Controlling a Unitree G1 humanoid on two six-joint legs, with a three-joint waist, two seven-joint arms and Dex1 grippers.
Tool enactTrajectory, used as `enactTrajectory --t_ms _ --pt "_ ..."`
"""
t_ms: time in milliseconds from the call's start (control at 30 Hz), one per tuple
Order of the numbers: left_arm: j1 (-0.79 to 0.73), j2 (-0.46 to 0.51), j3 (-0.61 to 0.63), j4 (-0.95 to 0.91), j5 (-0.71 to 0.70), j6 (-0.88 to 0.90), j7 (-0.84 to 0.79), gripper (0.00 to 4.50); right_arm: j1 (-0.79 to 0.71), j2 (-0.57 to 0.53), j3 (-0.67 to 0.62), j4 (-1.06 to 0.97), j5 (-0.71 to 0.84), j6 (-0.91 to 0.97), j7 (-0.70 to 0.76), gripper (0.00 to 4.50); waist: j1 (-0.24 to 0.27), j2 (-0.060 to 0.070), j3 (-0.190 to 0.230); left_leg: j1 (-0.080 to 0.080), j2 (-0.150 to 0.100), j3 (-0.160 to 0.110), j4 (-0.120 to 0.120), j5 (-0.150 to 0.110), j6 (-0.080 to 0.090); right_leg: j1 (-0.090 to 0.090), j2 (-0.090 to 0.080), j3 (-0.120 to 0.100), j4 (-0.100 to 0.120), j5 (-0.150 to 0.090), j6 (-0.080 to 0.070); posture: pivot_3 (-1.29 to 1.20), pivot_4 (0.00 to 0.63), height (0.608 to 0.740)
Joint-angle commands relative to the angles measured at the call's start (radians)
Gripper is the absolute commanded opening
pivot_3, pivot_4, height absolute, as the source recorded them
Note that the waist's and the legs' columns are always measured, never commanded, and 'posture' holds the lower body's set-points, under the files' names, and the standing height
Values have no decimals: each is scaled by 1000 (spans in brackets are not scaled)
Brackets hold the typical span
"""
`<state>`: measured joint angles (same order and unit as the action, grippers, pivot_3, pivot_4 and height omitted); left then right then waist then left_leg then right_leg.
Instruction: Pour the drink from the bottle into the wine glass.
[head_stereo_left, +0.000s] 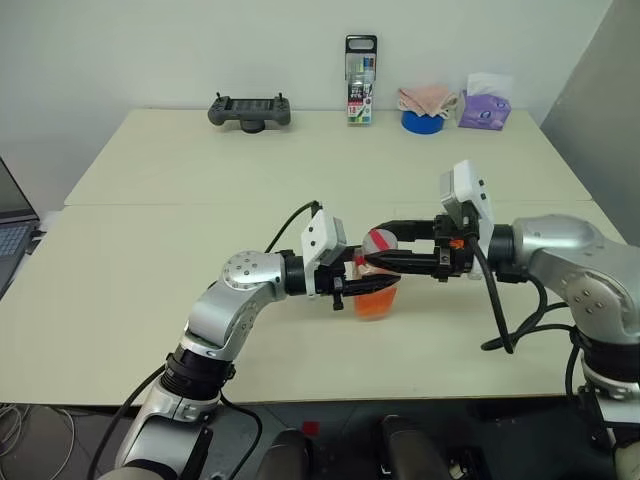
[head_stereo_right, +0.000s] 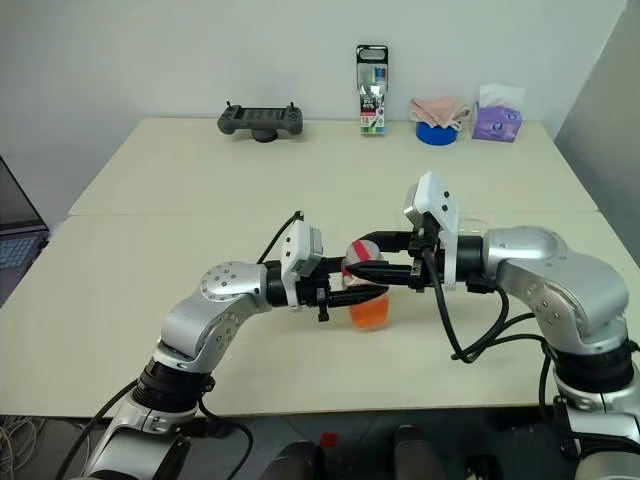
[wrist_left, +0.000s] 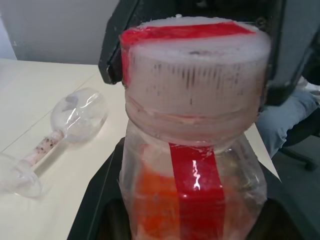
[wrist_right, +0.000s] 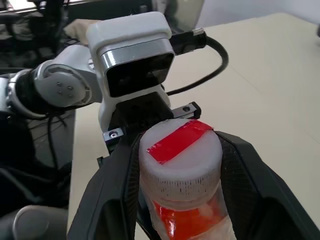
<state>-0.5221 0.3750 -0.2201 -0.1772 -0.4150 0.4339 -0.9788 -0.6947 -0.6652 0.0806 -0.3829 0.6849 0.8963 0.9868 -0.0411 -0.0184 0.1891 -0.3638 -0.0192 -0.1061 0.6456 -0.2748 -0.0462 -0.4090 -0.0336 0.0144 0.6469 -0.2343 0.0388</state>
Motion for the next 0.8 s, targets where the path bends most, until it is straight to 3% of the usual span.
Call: enactTrajectory --t_ms 33,233,467,600,800 --pt "-19 -1 41 -45 9 -6 61 1799 -45 0 141 45 -29 -129 229 1878 0 0 0 0 0 0 0 0 0 0 0 0 0 0 0 0 150 740" --pt "-2 11 44 -53 20 -2 77 1799 -83 6 110 109 -33 -172 287 1878 10 0 0 -2 -3 0 1 0 0 0 -4 1 -2 3 -4 0 150 740" --pt "-2 10 39 -56 3 7 64 1797 -105 0 54 87 67 -119 359 1878 13 0 0 -2 -3 0 1 0 -1 0 -5 0 -2 3 -4 0 150 740" --pt "-31 10 47 -53 -26 20 57 1797 -121 -10 105 130 6 -160 426 1878 12 0 0 -2 -3 0 1 0 -1 0 -5 0 -2 2 -4 0 150 740" --pt "-42 9 45 -47 -19 16 72 1797 -164 -7 108 198 -41 -133 377 1878 10 0 0 -2 -3 0 1 0 -1 0 -4 0 -1 2 -4 0 150 740"
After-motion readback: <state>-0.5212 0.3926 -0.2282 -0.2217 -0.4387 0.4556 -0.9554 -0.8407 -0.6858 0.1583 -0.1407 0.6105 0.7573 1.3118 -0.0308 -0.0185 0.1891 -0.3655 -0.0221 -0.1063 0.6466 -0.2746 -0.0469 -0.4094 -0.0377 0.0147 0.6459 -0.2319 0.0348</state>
